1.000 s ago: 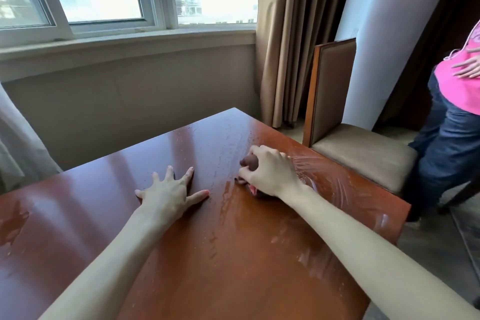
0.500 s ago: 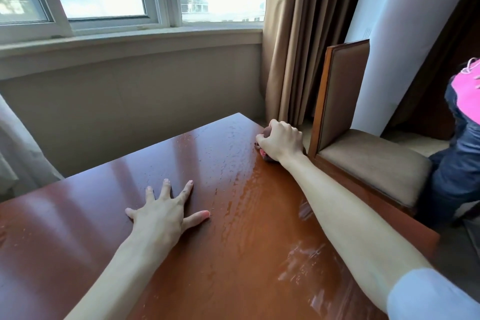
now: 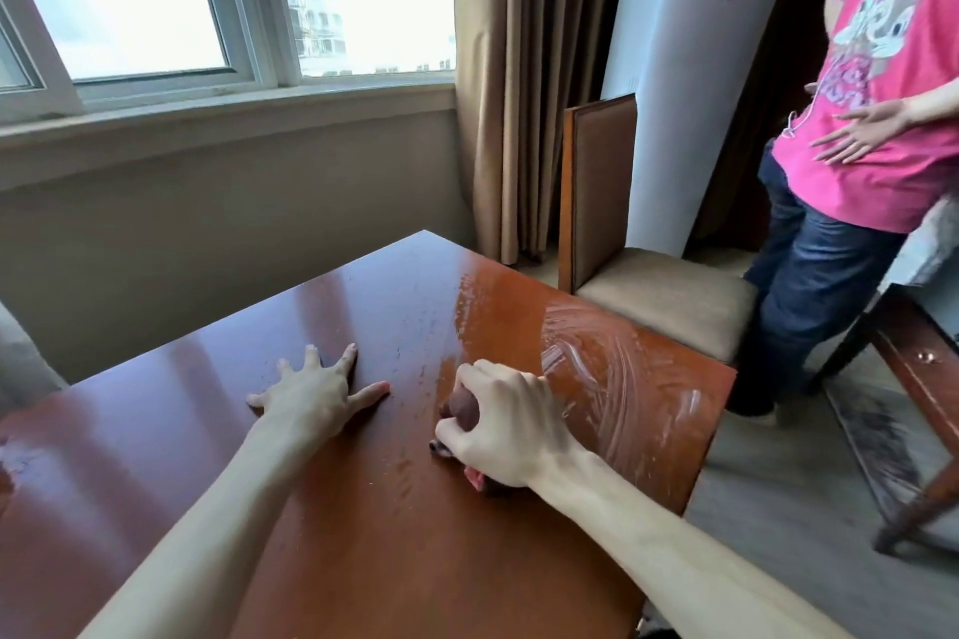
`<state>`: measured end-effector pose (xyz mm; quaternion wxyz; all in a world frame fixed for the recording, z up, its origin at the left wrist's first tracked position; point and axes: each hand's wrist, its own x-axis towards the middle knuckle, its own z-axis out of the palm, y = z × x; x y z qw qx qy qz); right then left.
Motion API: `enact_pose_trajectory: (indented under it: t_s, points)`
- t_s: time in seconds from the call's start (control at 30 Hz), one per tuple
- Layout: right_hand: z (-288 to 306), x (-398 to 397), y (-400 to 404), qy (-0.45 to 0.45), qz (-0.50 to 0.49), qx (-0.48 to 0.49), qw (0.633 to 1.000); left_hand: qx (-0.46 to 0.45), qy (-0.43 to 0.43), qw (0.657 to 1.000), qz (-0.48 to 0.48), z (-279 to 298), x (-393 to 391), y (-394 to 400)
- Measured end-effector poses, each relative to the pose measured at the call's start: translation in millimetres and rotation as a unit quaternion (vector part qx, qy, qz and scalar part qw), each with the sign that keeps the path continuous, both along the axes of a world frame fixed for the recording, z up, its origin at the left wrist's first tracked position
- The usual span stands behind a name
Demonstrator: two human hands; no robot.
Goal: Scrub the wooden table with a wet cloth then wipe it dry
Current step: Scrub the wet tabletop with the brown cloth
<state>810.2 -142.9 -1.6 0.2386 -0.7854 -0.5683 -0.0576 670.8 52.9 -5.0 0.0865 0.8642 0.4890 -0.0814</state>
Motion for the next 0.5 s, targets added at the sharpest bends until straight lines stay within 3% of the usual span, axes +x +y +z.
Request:
enact_pose_trajectory:
  t_s: [0.17, 0.5]
  points:
    - [5, 37, 41, 0.013, -0.034, 0.000, 0.999, 0.009, 0.009, 1.000, -0.008, -5, 0, 3]
    - [-3, 191, 199, 0.005, -0.189, 0.021, 0.982, 0.049, 0.049, 0.997, -0.012, -20, 5, 14]
